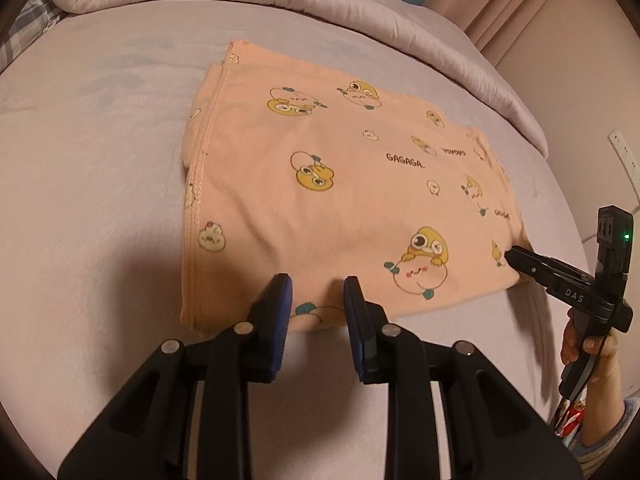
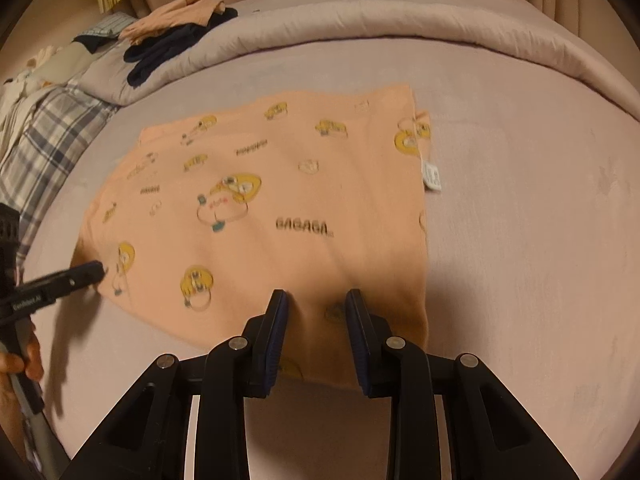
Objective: Fold small clothes
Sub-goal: 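Withdraw both grippers and bring the left gripper to the shirt's long edge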
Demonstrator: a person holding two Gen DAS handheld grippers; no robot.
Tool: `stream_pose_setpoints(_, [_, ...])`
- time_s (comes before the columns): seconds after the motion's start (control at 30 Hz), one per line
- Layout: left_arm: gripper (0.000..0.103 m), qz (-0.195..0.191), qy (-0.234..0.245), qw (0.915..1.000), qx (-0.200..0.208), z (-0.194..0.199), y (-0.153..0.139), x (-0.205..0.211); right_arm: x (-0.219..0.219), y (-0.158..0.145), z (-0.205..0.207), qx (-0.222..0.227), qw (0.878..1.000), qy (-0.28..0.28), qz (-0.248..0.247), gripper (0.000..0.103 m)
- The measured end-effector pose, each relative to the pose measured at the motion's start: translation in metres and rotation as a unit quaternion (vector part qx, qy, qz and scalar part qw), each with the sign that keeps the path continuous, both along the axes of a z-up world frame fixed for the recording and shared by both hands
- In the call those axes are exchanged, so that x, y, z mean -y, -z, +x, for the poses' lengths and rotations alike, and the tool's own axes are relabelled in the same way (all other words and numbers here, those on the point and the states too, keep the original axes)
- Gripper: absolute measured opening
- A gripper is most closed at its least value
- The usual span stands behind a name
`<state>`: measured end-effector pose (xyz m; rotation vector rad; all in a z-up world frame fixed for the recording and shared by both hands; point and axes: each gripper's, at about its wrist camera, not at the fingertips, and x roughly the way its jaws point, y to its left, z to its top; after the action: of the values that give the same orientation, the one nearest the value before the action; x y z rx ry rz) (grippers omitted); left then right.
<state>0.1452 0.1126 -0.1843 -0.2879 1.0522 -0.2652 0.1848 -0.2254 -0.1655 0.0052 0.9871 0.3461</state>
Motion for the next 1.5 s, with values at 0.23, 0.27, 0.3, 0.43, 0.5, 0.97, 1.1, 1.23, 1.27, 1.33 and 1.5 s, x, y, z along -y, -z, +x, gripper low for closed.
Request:
stream_pose_setpoints(0.23, [0.026, 0.015, 0.001, 0.9999, 0.001, -0.01, -0.001, 0.001, 0.009, -0.001, -0.008, -0.005, 1.0, 0.001, 0.012, 0.029])
stream_pose_setpoints(0.27, [0.026, 0.014, 0.0, 0.9999, 0.0, -0.011, -0.001, 0.001, 0.009, -0.001, -0.008, -0.005, 1.0, 0.001, 0.011, 0.029])
stream_pose_setpoints(0.3, [0.026, 0.013, -0.001, 0.9999, 0.0, -0.013, -0.001, 0.0, 0.009, -0.001, -0.008, -0.004, 1.0, 0.001, 0.011, 0.029])
stream_pose_setpoints(0.43, [0.026, 0.005, -0.009, 0.9999, -0.007, -0.018, -0.001, -0.003, 0.011, -0.003, -0.013, -0.005, 1.0, 0.003, 0.008, 0.029])
stream_pose_setpoints(0.5, [0.028, 0.01, -0.012, 0.9998, -0.01, -0.024, -0.002, -0.004, 0.013, -0.004, -0.016, -0.008, 1.0, 0.005, 0.011, 0.03])
stream_pose_setpoints(0.97, [0.063, 0.024, -0.029, 0.9993, -0.004, -0.055, -0.007, -0.01, 0.028, -0.008, -0.036, -0.019, 1.0, 0.017, 0.009, 0.047])
stream_pose_setpoints(1.1, [0.066, 0.006, -0.041, 0.9991, -0.008, -0.061, -0.007, -0.016, 0.029, -0.012, -0.038, -0.016, 1.0, 0.016, 0.02, 0.047])
stream_pose_setpoints(1.23, [0.075, -0.036, -0.069, 0.9968, -0.018, -0.069, -0.007, -0.029, 0.023, -0.018, -0.044, -0.01, 0.999, 0.007, 0.034, 0.048])
stream_pose_setpoints(1.27, [0.076, -0.049, -0.078, 0.9956, -0.019, -0.072, -0.008, -0.031, 0.022, -0.018, -0.046, -0.008, 0.999, 0.005, 0.038, 0.048])
stream_pose_setpoints(1.33, [0.081, -0.096, -0.104, 0.9897, -0.021, -0.081, -0.006, -0.04, 0.018, -0.018, -0.047, -0.005, 0.999, 0.003, 0.048, 0.05])
stream_pose_setpoints(1.5, [0.083, -0.142, -0.124, 0.9816, -0.028, -0.094, -0.002, -0.05, 0.009, -0.01, -0.048, -0.023, 0.997, -0.002, 0.08, 0.051])
